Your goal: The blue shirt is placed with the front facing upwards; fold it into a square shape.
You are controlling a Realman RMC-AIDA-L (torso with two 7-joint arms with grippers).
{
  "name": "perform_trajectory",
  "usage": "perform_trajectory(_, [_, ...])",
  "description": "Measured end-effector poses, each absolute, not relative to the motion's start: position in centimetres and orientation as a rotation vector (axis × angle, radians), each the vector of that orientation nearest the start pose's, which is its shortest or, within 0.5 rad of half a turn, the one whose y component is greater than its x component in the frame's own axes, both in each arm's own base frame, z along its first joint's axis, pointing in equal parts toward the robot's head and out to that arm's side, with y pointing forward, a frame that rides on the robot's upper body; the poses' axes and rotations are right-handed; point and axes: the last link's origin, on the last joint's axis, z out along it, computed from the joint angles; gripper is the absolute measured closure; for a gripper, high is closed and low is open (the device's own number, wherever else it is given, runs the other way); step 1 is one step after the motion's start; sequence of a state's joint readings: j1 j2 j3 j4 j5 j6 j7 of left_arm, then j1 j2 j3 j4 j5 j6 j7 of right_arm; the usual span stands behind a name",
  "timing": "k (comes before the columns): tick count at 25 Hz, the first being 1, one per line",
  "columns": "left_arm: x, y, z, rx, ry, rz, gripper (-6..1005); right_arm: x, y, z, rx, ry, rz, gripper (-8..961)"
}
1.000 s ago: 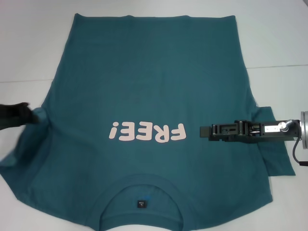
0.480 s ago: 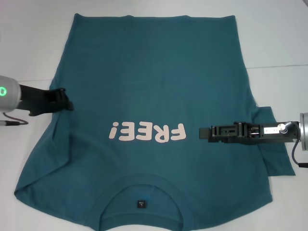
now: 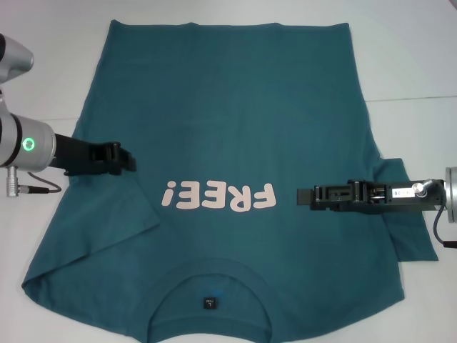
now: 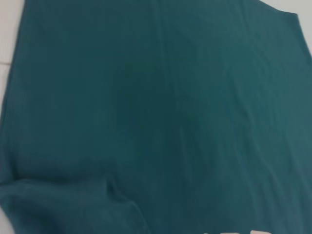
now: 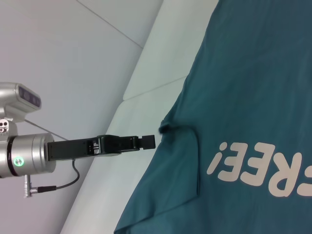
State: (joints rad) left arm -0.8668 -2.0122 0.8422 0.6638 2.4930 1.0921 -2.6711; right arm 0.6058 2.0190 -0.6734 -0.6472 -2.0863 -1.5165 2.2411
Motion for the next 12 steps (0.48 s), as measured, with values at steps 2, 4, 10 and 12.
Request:
perform_trajectory(2, [-22.2, 44.6, 1.6, -2.105, -1.579, -0.194, 836, 26.1, 35.7, 1.8, -2.398, 1.717, 0.694, 358])
perform_trajectory(4, [-22.3, 44.5, 2.2, -2.097, -1.572, -0.216, 793, 26.1, 35.7, 1.9, -2.396, 1.714, 0.694, 358])
perform_trajectory(10, [-25.3, 41.7, 5.4, -2.033, -1.690, -0.378, 509, 26.3, 35.9, 2.0, -2.389, 1.697, 0.683, 358])
perform_trajectory(12, [-26.5, 39.9, 6.1, -2.068, -1.726, -0.460, 424, 26.4, 36.0, 2.0, -2.387, 1.686, 0.680, 358])
